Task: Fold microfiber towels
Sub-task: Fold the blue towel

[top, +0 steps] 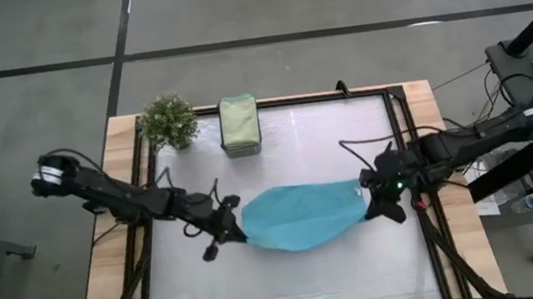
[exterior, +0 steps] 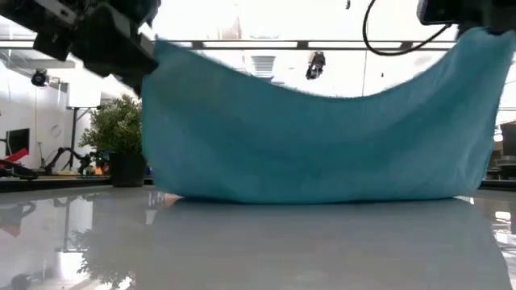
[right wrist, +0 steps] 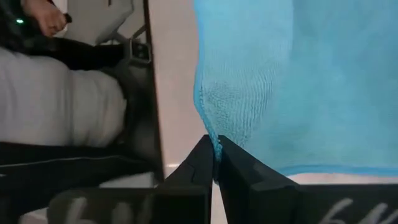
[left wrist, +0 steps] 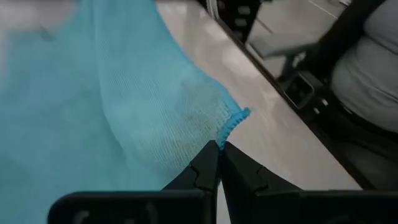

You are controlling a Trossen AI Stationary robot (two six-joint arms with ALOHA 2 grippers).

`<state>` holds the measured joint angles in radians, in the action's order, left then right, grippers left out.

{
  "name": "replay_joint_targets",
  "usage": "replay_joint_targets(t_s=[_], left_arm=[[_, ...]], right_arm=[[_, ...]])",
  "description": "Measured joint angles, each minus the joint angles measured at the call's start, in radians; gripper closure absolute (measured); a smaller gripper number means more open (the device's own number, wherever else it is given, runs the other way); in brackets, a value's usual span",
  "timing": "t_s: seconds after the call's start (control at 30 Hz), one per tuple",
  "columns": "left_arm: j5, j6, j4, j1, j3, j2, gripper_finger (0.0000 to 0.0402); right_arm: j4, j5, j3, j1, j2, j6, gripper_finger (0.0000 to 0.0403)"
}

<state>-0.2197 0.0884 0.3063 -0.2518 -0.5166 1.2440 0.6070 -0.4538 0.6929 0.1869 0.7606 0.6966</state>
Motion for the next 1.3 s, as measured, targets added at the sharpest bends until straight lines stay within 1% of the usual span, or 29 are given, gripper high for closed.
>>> replay_joint_targets(t_s=[0.1,0.2,0.33,0.47,0.57,0.6,0.67,0.73,0.77,0.83,1.0,1.07,1.2,1.3], left_arm=[[-0.046,0.068,0.0,-0.027,-0.003,0.069,0.0402],[-0.097,0.13,0.001,-0.048,-0.005,0.127,0.0402],[-0.11,0.17,0.035,-0.057,-0.009,0.175,0.0402],[-0.084,0.217,0.04,-0.055,-0.01,0.196,0.0402],[-0.074,0.22,0.044,-0.055,-0.01,0.193,0.0402],[-0.055,0.216,0.045,-0.055,-0.01,0.19,0.0402],[0.016,0.198,0.043,-0.05,-0.007,0.18,0.0402],[0.085,0.194,0.037,-0.034,-0.006,0.173,0.0402],[0.103,0.193,0.021,-0.024,-0.006,0.17,0.0402],[0.107,0.181,-0.018,0.001,-0.005,0.168,0.0402],[0.132,0.176,-0.111,0.055,0.0,0.168,0.0402],[0.166,0.175,-0.125,0.068,-0.001,0.168,0.0402],[0.233,0.139,-0.13,0.09,-0.002,0.168,0.0402],[0.25,0.114,-0.132,0.102,-0.002,0.168,0.0402]], right_arm=[[-0.043,-0.01,-0.027,0.06,0.004,0.103,0.0394],[-0.13,-0.047,-0.066,0.104,0.013,0.204,0.0394],[-0.26,-0.1,-0.123,0.152,0.043,0.339,0.0394],[-0.3,-0.112,-0.173,0.183,0.093,0.435,0.0394],[-0.331,-0.126,-0.199,0.195,0.138,0.456,0.0394],[-0.334,-0.123,-0.203,0.195,0.15,0.446,0.0394],[-0.328,-0.112,-0.204,0.191,0.17,0.427,0.0394],[-0.315,-0.089,-0.204,0.184,0.18,0.401,0.0394],[-0.305,-0.073,-0.204,0.178,0.182,0.388,0.0394],[-0.245,-0.036,-0.192,0.167,0.183,0.373,0.0394],[-0.012,0.077,-0.149,0.146,0.17,0.322,0.0394],[0.057,0.134,-0.137,0.134,0.164,0.313,0.0394],[0.101,0.2,-0.135,0.112,0.161,0.302,0.0394],[0.102,0.234,-0.135,0.099,0.169,0.287,0.0394]])
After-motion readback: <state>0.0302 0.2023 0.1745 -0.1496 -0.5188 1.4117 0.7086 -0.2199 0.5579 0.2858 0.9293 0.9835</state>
